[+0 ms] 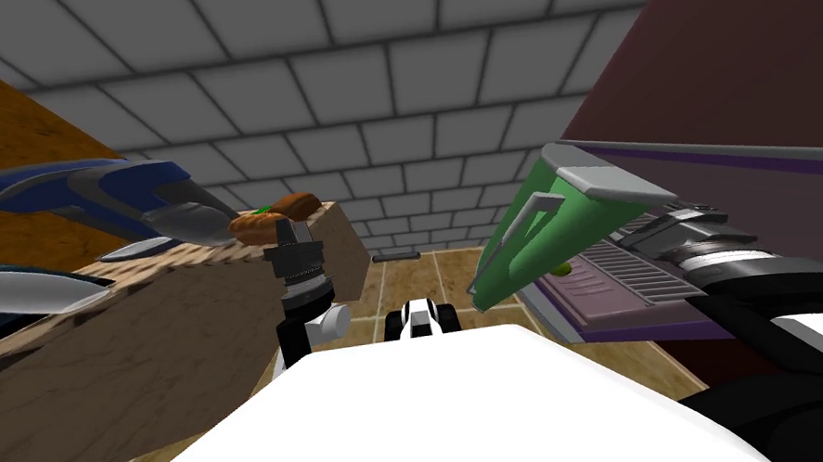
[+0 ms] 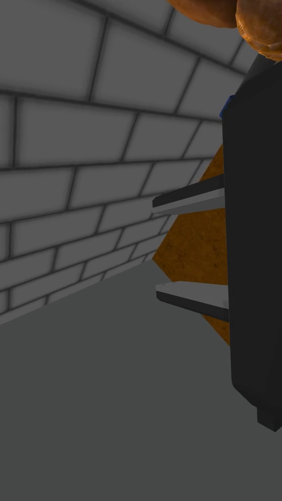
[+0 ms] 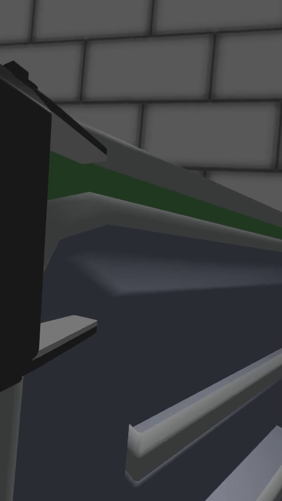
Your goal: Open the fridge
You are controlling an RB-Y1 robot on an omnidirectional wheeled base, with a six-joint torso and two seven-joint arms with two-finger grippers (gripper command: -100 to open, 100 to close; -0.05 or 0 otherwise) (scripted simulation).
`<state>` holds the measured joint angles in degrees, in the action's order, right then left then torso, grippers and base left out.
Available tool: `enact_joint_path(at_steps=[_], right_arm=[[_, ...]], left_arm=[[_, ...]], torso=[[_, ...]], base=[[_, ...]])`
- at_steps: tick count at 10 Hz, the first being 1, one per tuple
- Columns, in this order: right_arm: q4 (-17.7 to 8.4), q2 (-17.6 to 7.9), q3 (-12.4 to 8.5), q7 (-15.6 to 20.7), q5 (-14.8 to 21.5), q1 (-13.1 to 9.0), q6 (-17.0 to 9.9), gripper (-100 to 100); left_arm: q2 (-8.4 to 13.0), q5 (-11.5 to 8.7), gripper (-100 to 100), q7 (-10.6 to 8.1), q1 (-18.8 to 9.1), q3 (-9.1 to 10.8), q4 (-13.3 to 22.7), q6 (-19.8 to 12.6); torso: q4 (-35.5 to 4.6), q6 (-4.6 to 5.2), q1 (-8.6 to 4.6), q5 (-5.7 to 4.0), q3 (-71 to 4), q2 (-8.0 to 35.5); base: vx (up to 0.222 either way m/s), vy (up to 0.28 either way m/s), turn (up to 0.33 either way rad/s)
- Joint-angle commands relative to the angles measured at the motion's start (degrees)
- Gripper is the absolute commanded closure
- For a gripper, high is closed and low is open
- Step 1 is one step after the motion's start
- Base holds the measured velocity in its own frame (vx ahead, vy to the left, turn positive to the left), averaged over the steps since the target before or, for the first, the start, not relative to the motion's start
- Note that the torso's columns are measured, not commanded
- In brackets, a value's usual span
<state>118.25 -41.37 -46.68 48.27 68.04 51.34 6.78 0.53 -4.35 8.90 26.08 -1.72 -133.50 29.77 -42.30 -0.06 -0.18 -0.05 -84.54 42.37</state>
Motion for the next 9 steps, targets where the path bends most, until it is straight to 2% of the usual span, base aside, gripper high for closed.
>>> enact_joint_path(at_steps=[1,2,3,4,5,6,7,8,9], right_arm=[[-1.9,-0.2,2.8,-2.9,-2.9,2.8,-2.9,100],[-1.9,-0.2,2.3,-4.1,-4.4,4.2,-3.3,100],[-1.9,-0.2,3.4,-4.8,-4.4,5.0,-3.9,100],[-1.9,-0.2,4.6,-4.8,-4.4,6.5,-5.0,100],[-1.9,-0.2,4.6,-4.8,-4.4,6.5,-7.2,100],[-3.9,-0.3,7.4,-7.7,-7.2,9.2,-9.1,100],[-3.9,-0.3,8.1,-8.7,-8.5,9.9,-9.2,100],[-3.9,-0.3,9.3,-9.6,-8.8,12.0,-11.3,100],[-3.9,-0.3,9.3,-9.6,-8.8,13.0,-13.8,100]], left_arm=[[0.0,0.0,0,0.0,0.0,0.0,0.0,0.0],[0.0,0.0,0,0.0,0.0,-0.01,0.0,0.0],[0.0,0.0,0,0.0,0.0,-0.01,0.0,0.0],[0.0,0.0,0,0.0,0.0,0.0,0.0,0.0],[0.0,0.0,0,0.0,0.0,0.0,0.0,0.0],[0.0,0.0,0,0.0,0.0,0.0,0.0,0.0],[0.0,0.0,0,0.0,0.0,0.0,0.0,0.0],[0.0,0.0,0,0.0,0.0,0.0,0.0,0.0],[0.0,0.0,0,0.0,0.0,0.0,0.0,0.0]], torso=[[0.0,0.02,0.11,-0.05,0.1,0.0],[0.3,-0.07,-0.37,-0.59,0.1,0.0],[0.3,-0.1,-0.57,-0.6,0.0,-0.2],[0.2,-0.03,-0.2,-0.22,-0.2,-0.4],[0.2,-0.09,0.08,-0.1,-0.3,-0.6],[0.2,0.01,0.16,0.0,-0.3,-0.6],[0.1,-0.05,0.13,-0.01,-0.1,-0.2],[0.0,-0.11,0.1,-0.05,0.0,-0.1],[0.1,-0.05,0.11,-0.04,-0.1,-0.2]], base=[[-0.069,-0.05,0.33],[-0.112,-0.04,0.482],[-0.073,0.0,0.427],[-0.023,0.0,0.421],[0.006,-0.005,0.202],[-0.066,-0.014,0.347],[-0.096,-0.017,0.434],[-0.055,-0.006,0.447],[-0.016,0.0,0.383]])
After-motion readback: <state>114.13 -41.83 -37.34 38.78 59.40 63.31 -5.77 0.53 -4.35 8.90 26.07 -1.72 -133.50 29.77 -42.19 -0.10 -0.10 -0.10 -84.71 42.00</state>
